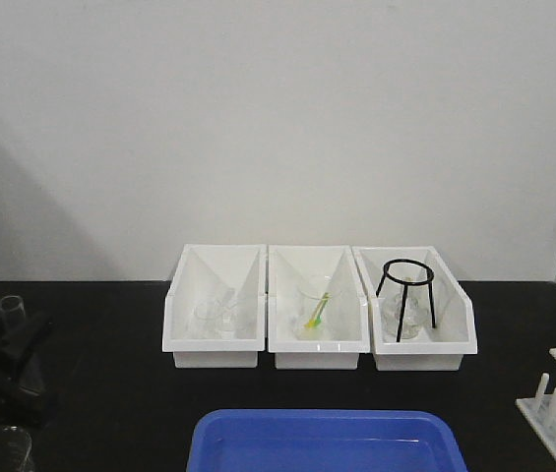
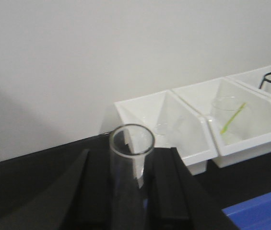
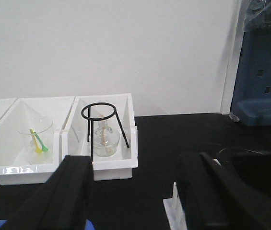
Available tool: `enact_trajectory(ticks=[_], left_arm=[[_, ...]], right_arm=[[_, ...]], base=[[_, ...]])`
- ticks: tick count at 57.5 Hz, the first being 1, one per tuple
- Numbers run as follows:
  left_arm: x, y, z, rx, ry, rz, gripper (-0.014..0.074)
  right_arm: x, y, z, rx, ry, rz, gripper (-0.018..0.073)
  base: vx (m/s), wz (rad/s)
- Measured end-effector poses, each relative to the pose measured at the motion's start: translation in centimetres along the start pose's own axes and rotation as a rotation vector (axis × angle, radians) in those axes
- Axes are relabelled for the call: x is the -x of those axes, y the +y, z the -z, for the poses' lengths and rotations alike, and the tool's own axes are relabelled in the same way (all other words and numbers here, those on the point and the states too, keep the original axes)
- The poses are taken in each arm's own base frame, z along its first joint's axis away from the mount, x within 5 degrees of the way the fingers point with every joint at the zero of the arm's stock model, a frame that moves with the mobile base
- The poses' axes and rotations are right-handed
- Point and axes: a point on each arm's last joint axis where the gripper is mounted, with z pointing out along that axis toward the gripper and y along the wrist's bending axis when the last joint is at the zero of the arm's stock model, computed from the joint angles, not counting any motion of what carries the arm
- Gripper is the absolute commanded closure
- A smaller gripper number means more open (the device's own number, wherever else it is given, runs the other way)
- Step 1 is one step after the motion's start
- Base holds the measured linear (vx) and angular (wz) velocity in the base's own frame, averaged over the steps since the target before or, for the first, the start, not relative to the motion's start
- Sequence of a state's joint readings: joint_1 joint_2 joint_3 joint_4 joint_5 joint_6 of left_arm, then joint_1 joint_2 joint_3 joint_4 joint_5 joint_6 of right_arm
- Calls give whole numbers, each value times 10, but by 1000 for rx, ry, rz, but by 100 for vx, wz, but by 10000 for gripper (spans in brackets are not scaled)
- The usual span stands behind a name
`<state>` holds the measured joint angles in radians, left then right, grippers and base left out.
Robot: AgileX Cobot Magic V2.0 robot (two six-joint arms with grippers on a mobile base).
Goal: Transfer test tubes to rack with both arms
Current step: 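Lift the test tube up out of the glass beaker with the left gripper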
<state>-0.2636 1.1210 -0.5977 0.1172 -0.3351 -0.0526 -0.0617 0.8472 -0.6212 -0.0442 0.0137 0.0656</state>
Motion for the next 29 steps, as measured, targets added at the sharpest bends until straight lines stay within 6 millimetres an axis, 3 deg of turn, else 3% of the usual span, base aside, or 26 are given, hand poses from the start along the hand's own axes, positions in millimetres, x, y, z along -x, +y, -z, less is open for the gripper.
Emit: enact_trajectory(ticks=[15,29], left_arm=[[1,-29,-2,-147,-23,6,617],[7,-62,-30,-262,-13,16,617]], right_arm=[[-10,4,-14,19,62,50,124],[-26,40,-32,187,129,117,124]], base=[[0,0],[0,0]])
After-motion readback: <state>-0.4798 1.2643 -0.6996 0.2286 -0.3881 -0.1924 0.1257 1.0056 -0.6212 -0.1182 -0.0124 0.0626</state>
